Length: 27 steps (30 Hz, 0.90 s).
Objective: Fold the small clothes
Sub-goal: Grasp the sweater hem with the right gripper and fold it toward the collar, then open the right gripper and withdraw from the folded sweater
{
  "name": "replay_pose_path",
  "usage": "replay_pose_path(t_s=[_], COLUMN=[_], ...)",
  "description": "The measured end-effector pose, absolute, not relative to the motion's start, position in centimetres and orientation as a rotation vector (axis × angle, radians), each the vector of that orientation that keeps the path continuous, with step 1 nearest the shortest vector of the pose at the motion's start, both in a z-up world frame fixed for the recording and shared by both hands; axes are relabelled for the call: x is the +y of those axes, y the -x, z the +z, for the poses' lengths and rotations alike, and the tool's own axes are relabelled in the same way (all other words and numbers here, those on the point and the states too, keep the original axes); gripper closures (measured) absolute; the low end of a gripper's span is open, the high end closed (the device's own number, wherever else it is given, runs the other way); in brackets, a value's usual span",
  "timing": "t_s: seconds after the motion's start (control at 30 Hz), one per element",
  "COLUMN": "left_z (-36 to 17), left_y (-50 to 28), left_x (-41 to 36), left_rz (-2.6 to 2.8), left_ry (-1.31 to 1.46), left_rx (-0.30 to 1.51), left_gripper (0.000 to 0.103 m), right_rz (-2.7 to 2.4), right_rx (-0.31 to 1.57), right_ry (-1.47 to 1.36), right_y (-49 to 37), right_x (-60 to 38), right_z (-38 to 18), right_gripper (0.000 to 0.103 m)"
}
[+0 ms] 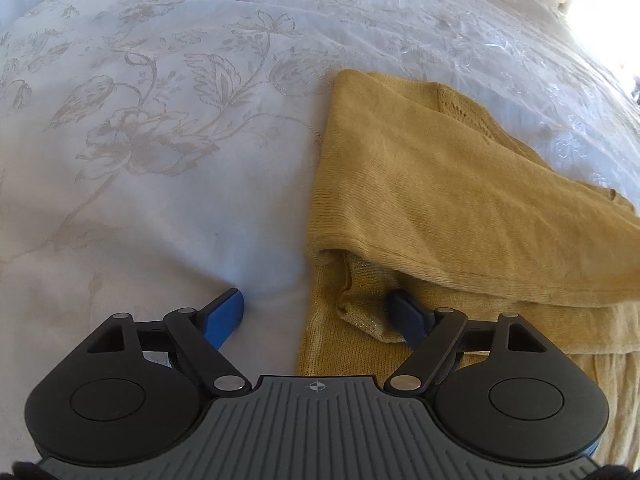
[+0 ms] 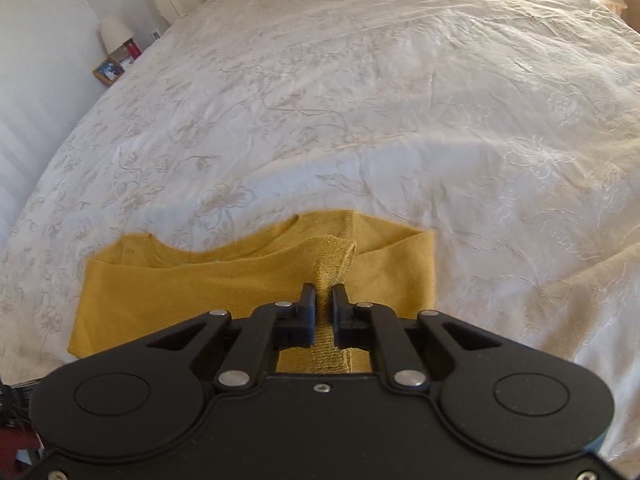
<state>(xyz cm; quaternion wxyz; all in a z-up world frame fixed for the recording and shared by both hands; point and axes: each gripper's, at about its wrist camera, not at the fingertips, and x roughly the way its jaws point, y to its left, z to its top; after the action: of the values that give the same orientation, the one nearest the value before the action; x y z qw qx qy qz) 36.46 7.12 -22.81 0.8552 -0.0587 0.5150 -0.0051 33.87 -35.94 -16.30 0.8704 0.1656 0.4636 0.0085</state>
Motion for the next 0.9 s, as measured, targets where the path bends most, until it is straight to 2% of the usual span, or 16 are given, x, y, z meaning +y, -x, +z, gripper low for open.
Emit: replay_pose_path(t_s=[0.17,0.33,0.37,0.4,0.43,0.47,0.57,0.6,0.7,0.77,0.9], left_z=[-22.4,-22.0,-22.0,-21.9,-21.8,-21.5,-20.0,-19.2,-17.4,-16.7,-17.0], left_y=[-36.6,-36.5,-36.4,-36.3,-36.3,-36.3,-36.2,-36.2,-36.6,-37.4,-40.2], left_x=[8.0,9.4,9.8,10.3,10.8,11.2,11.4,11.2,9.8,8.0,4.8], left_rz=[-0.029,-0.008,-0.006,0.000,0.012,0.031,0.085,0.080,0.037,0.006,-0.066], left_ry=[0.160,0.147,0.162,0.178,0.188,0.194,0.165,0.156,0.118,0.086,0.085], left_rx=[1.099,1.111,1.112,1.114,1.117,1.121,1.098,1.065,0.989,0.947,0.935], left_gripper=[0.023,0.023,0.023,0.023,0.023,0.023,0.023,0.023,0.023,0.023,0.020], right_rz=[-0.008,-0.079,-0.093,-0.105,-0.112,-0.117,-0.109,-0.104,-0.071,-0.036,0.036], right_rx=[1.028,1.094,1.099,1.094,1.084,1.072,1.036,1.019,0.963,0.930,0.926], right_ry=[-0.323,-0.273,-0.282,-0.290,-0.286,-0.277,-0.242,-0.227,-0.192,-0.164,-0.151], right_y=[-33.9,-33.4,-33.2,-32.8,-32.5,-32.1,-31.6,-31.5,-31.7,-32.3,-34.2], right_x=[-36.2,-36.5,-36.8,-37.0,-37.1,-37.1,-36.7,-36.3,-35.0,-33.5,-30.6], right_z=[-18.1,-19.8,-19.9,-19.9,-19.7,-19.4,-18.3,-17.9,-17.0,-16.8,-17.2], right_gripper=[0.088,0.079,0.075,0.061,0.053,0.041,0.033,0.024,0.008,0.001,0.001])
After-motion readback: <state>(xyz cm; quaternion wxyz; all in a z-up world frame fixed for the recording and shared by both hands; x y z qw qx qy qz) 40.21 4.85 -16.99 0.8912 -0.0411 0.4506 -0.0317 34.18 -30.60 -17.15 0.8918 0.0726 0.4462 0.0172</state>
